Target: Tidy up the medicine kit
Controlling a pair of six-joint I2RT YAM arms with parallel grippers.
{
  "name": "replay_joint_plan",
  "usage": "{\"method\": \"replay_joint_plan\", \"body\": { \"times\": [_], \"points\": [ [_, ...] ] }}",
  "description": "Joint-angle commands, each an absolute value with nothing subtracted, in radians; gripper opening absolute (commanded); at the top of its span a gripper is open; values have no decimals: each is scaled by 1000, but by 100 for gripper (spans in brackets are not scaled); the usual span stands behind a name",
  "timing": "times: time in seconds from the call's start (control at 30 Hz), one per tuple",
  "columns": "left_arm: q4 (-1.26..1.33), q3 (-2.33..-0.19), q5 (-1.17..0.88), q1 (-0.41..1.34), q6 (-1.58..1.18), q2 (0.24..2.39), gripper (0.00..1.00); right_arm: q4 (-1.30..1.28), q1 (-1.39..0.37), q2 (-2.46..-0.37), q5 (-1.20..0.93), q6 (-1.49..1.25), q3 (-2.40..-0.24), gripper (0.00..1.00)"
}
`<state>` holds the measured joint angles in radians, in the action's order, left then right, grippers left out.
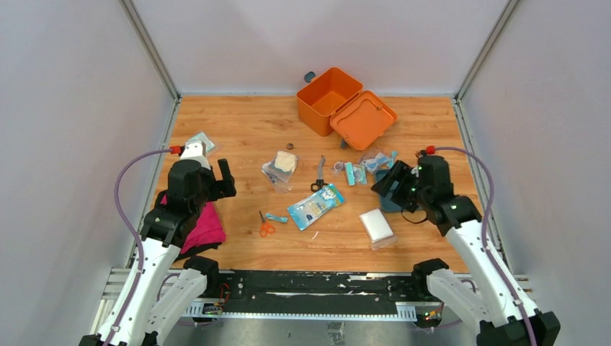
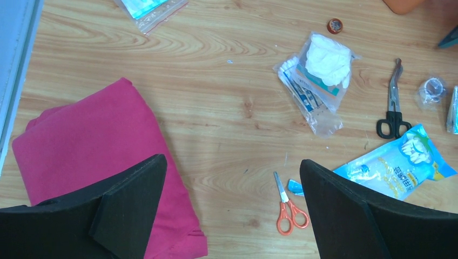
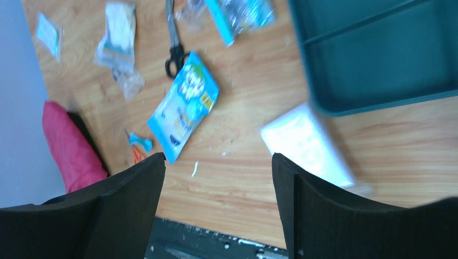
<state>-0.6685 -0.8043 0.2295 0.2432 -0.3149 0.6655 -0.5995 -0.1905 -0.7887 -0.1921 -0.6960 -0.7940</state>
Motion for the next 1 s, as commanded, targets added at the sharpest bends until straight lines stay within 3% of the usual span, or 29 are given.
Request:
{"method": "replay_joint_plan", "body": {
  "times": [0.0,0.23,0.37,0.77,0.97],
  "points": [
    [-653,-816,191,234,-317,660,100,-442,-399,-827,-84,-906,-714,77],
    [-651,-815,184,234,-316,660,100,-248,-687,-1042,157,-1082,-668,77],
    [-651,-815,186,233,-316,662,100,-186,-733,-1175,203,-1104,-707,77],
    [-649,-813,186,235,-315,665,100,-331,-701,-1523,412,-768,-1267,77],
    [-649,-813,183,232,-314,670,100,-342,-616,-1704,425,-700,-1478,71]
  ]
}}
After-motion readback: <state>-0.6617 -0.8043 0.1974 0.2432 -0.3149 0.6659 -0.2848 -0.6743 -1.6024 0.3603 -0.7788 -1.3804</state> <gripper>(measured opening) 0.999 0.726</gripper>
